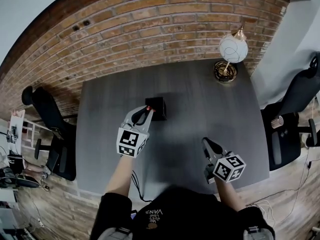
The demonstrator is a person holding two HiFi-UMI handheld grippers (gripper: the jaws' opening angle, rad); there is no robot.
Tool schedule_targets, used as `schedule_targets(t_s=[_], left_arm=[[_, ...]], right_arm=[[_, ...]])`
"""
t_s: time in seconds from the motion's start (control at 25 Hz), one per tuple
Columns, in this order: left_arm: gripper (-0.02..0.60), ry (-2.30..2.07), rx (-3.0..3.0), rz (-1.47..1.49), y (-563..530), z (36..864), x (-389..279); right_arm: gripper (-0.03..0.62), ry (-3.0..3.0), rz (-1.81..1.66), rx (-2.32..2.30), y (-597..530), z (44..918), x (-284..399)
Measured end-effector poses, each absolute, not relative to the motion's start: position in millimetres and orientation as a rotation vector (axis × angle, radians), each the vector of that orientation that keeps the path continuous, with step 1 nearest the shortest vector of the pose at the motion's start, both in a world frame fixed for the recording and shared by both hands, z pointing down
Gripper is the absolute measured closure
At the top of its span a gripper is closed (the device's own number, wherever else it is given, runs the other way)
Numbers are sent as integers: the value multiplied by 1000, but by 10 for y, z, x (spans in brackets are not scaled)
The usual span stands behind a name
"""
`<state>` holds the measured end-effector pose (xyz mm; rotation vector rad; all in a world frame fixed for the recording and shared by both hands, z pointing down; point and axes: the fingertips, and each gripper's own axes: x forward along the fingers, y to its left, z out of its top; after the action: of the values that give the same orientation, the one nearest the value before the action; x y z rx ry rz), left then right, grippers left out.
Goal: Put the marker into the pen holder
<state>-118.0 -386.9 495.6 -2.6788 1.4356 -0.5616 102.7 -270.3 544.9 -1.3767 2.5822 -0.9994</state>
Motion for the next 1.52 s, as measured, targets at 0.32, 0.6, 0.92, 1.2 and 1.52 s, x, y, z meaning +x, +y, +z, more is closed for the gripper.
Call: schedule_targets(t_s=[0.32,0.6,0.92,1.2,1.52], left_arm=[[477,1388,-2732,-706,-4034,5325,-1098],[477,1334,-2796,-830,-4137,5615,-968],[476,1307,-2830,-945,-4242,5757,-901],[476,1282,-2851,-1055,-4314,5895,-847],[474,1296,-2829,-1097,-4383,5928,-862]], right_arm=[[593,2547,-1042,-1392,-2779,5591,1109],[594,2526,-1049,-1410,-2861,5655,1212],[594,2517,-1080,-1403,-2872,5721,1221],[593,2513,-1080,-1406,-2917,5743,1246],[592,2512,-1086,-1404,-2946,5763,1250]])
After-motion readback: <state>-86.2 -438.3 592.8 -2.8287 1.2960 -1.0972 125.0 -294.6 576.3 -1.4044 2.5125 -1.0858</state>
